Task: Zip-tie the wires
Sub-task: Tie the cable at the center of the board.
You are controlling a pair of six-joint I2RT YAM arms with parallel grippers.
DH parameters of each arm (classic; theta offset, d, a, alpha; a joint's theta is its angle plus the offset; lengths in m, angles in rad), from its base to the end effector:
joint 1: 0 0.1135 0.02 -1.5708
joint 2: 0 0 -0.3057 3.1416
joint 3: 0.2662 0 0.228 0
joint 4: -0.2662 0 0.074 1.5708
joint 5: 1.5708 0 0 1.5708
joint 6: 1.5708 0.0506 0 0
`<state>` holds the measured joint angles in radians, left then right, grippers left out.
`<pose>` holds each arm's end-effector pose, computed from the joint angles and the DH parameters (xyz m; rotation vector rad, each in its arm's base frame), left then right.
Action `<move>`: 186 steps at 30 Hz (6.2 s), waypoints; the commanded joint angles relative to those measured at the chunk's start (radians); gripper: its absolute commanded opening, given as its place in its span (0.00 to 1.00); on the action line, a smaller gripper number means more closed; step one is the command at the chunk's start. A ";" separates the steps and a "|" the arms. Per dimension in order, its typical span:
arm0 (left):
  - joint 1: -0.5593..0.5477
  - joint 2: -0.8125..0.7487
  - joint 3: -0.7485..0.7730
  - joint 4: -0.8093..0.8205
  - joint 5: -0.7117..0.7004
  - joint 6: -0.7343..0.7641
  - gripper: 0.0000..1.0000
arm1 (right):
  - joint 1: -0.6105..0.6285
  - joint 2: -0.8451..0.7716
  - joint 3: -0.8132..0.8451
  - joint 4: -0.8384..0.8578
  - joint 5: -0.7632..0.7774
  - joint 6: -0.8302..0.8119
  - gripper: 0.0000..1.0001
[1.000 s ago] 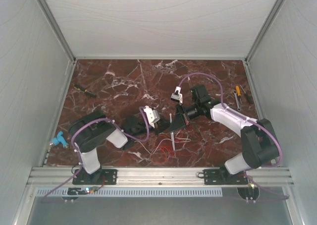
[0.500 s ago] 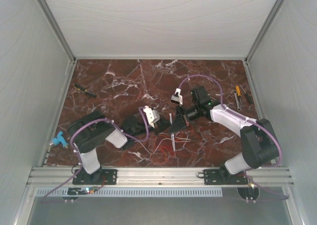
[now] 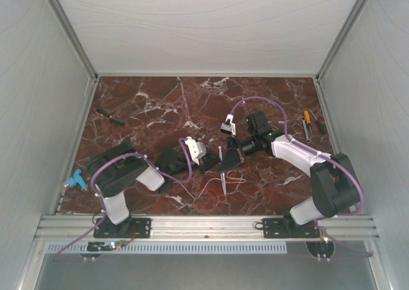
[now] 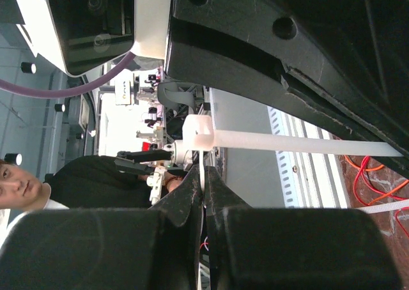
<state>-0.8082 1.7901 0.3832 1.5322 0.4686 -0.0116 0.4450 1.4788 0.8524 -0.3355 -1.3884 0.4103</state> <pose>0.1906 -0.2325 0.2195 0.9475 1.2143 -0.9972 0.2068 0.1538 0.2693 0.6252 -2.2313 -1.9902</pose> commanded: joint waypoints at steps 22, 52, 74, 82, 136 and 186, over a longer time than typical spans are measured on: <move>-0.025 -0.051 -0.025 0.097 0.018 0.103 0.00 | -0.011 -0.027 0.019 0.021 -0.043 0.052 0.00; -0.070 -0.099 -0.050 0.056 -0.094 0.300 0.00 | 0.018 -0.038 0.010 0.036 -0.099 0.125 0.00; -0.165 -0.143 -0.078 0.010 -0.262 0.522 0.00 | 0.012 -0.024 0.002 0.041 -0.099 0.150 0.00; -0.197 -0.171 -0.092 0.008 -0.316 0.593 0.00 | 0.007 -0.023 -0.018 0.056 -0.103 0.174 0.00; -0.244 -0.114 -0.035 0.017 -0.556 0.813 0.00 | -0.041 -0.111 -0.250 0.951 0.019 1.116 0.00; -0.081 -0.165 -0.001 -0.092 -0.156 0.237 0.00 | 0.021 -0.540 -0.228 0.363 0.719 0.022 0.00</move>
<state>-0.9054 1.6684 0.3439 1.4025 0.1844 0.3412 0.4664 1.0592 0.6994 -0.1986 -0.8921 0.5285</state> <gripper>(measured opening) 0.005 0.004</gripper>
